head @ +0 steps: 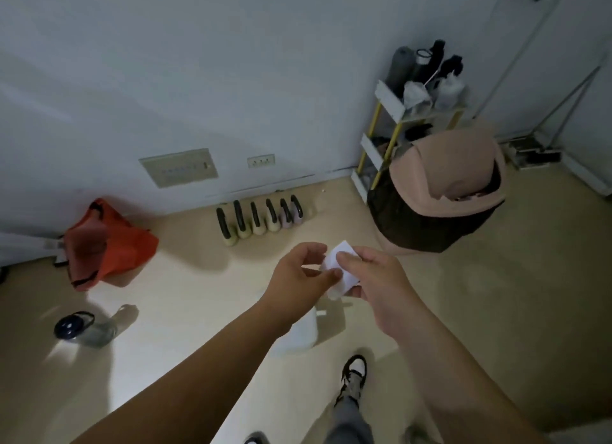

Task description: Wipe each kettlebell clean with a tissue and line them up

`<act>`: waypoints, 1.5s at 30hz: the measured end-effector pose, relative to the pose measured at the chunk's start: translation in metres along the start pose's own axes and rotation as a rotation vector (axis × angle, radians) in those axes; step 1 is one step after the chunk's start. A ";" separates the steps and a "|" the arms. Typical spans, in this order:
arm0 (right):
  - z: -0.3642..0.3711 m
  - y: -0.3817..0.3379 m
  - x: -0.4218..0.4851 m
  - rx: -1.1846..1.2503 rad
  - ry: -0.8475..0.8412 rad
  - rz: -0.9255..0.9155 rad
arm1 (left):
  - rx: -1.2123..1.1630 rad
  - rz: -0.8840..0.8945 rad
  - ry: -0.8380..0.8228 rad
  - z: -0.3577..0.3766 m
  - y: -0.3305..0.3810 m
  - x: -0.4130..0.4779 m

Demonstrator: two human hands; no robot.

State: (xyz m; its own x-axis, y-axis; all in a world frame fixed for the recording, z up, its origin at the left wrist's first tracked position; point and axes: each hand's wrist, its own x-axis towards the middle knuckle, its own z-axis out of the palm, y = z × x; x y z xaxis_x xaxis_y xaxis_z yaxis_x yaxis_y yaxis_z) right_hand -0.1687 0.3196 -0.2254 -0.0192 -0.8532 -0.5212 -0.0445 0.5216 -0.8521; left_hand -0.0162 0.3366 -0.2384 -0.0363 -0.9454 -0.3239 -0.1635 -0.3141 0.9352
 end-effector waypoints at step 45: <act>0.252 0.155 0.850 -0.465 -0.412 -0.014 | 0.535 0.073 0.069 -0.221 -0.406 0.742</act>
State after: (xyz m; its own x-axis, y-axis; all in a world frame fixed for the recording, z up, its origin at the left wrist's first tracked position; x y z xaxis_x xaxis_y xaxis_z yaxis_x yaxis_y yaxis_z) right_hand 0.0602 -0.3225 -0.8127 0.3671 -0.7388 -0.5652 -0.4744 0.3739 -0.7970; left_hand 0.2409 -0.2562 -0.8271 -0.0044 -0.9724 -0.2333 -0.6426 -0.1760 0.7457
